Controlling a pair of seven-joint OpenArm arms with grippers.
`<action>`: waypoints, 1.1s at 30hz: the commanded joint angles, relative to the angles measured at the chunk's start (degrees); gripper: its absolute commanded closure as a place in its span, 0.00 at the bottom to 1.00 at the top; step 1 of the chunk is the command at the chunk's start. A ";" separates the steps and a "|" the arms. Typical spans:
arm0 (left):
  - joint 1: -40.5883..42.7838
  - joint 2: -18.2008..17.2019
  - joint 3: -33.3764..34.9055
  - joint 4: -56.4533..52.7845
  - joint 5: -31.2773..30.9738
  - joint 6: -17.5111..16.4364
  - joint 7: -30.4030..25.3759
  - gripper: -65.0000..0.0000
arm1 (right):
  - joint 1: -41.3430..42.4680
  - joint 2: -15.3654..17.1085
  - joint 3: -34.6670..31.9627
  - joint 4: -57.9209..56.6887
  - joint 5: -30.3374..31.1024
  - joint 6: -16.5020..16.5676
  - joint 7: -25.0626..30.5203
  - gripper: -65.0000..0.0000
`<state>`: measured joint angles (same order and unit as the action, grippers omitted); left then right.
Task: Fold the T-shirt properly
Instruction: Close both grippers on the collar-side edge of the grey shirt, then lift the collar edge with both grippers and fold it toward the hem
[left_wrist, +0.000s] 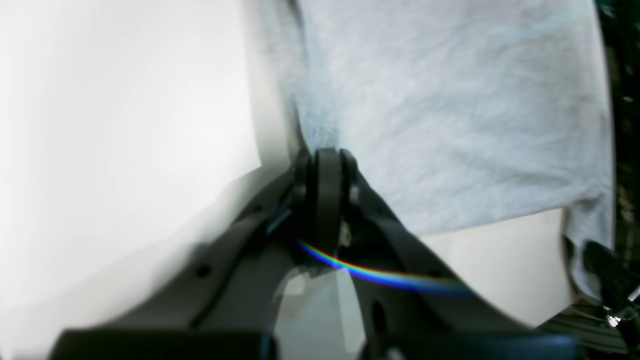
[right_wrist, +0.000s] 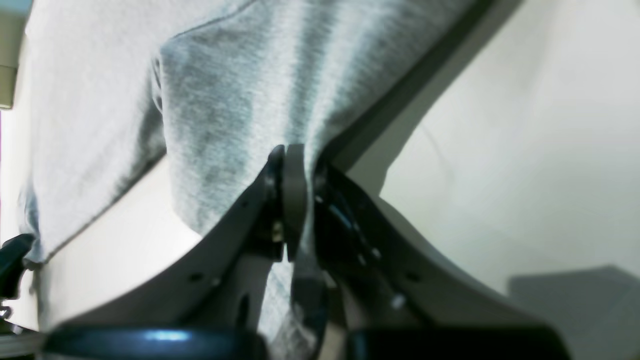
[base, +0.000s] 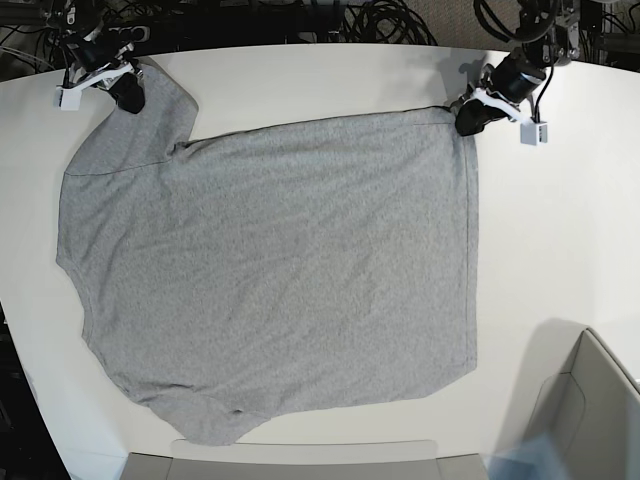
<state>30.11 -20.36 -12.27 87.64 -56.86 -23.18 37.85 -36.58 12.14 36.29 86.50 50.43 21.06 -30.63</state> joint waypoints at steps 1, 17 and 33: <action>1.41 -0.61 -1.22 1.38 1.96 1.33 1.76 1.00 | -1.53 0.65 1.90 1.02 -2.04 -1.59 -1.24 1.00; 5.63 -0.61 -11.86 7.71 1.87 1.33 2.46 1.00 | -6.72 -0.84 8.85 16.23 -2.13 -1.59 -1.41 1.00; 1.06 -0.52 -12.04 15.18 1.61 1.86 8.00 1.00 | 6.03 -1.37 8.41 21.59 -16.37 -1.59 -7.39 1.00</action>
<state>30.74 -20.18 -23.66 101.80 -54.28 -21.02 46.44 -30.72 9.93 44.36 107.13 33.23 19.29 -39.64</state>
